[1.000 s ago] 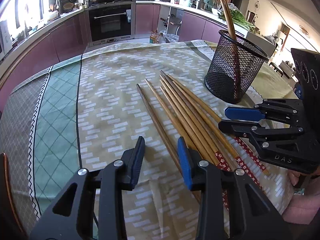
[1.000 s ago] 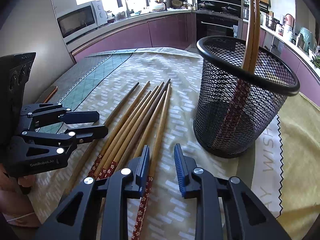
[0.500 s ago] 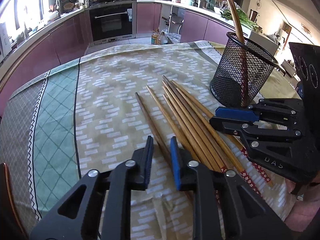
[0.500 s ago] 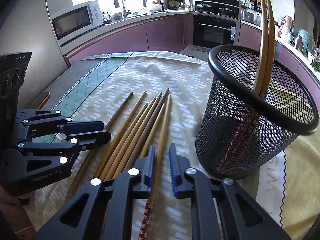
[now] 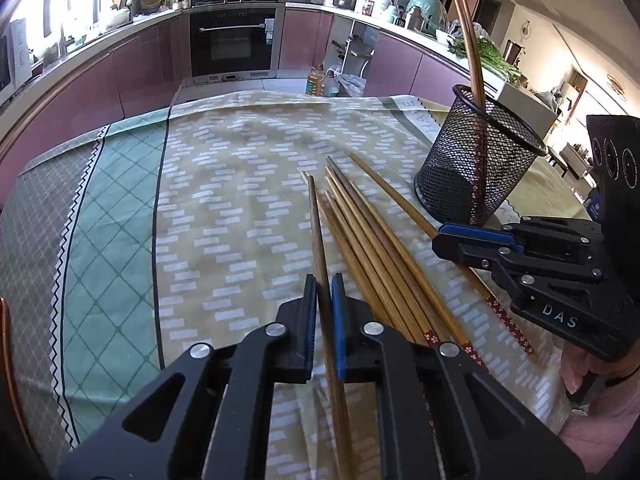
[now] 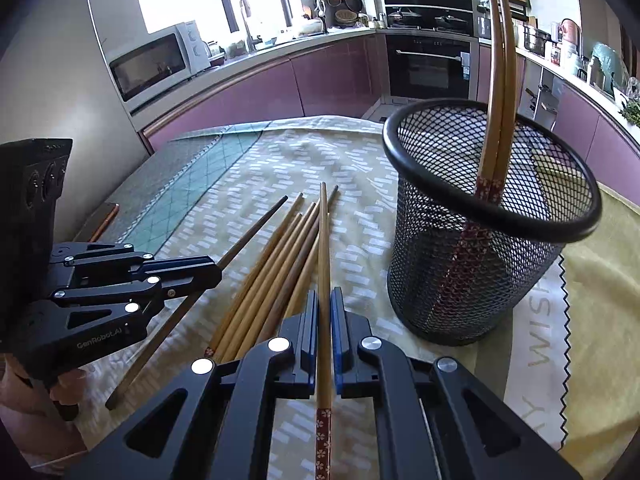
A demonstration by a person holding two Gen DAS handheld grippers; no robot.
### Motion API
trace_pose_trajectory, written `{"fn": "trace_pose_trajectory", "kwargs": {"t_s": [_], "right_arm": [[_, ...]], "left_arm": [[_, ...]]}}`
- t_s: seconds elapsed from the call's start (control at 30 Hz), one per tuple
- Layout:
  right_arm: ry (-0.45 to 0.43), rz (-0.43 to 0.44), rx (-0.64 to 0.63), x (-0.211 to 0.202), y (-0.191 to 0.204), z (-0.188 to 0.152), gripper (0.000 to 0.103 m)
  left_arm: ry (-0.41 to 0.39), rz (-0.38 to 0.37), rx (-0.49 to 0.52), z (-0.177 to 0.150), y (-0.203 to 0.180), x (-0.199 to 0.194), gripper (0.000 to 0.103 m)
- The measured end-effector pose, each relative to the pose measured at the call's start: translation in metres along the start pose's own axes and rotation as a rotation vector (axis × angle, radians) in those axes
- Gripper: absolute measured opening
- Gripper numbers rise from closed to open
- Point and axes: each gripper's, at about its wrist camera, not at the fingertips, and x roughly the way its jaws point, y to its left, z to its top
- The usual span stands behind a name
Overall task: Organize utensils
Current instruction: 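Close the left gripper on a chopstick while the right gripper grasps another chopstick, then raise the left gripper's chopstick upright over the cup while the right gripper carries its own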
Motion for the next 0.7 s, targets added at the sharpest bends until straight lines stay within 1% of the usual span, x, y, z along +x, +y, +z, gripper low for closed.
{"fn": "trace_pose_trajectory", "kwargs": {"t_s": [0.17,0.3,0.57,0.7], "right_arm": [[-0.039,0.034,-0.004,-0.018,0.001,0.000,0.005],[-0.084,0.065,-0.007,-0.037,0.002,0.002,0.005],[-0.169,0.084,0.001,-0.069,-0.003,0.005,0.005],[-0.207,0.094,0.012,-0.082,-0.009,0.005,0.005]], "left_arm": [[-0.029,-0.027,0.002,0.001,-0.001,-0.017,0.008],[-0.069,-0.075,0.012,0.006,-0.004,-0.037,0.008],[-0.141,-0.183,0.021,0.017,-0.010,-0.076,0.008],[-0.177,-0.216,0.023,0.020,-0.013,-0.094,0.008]]}}
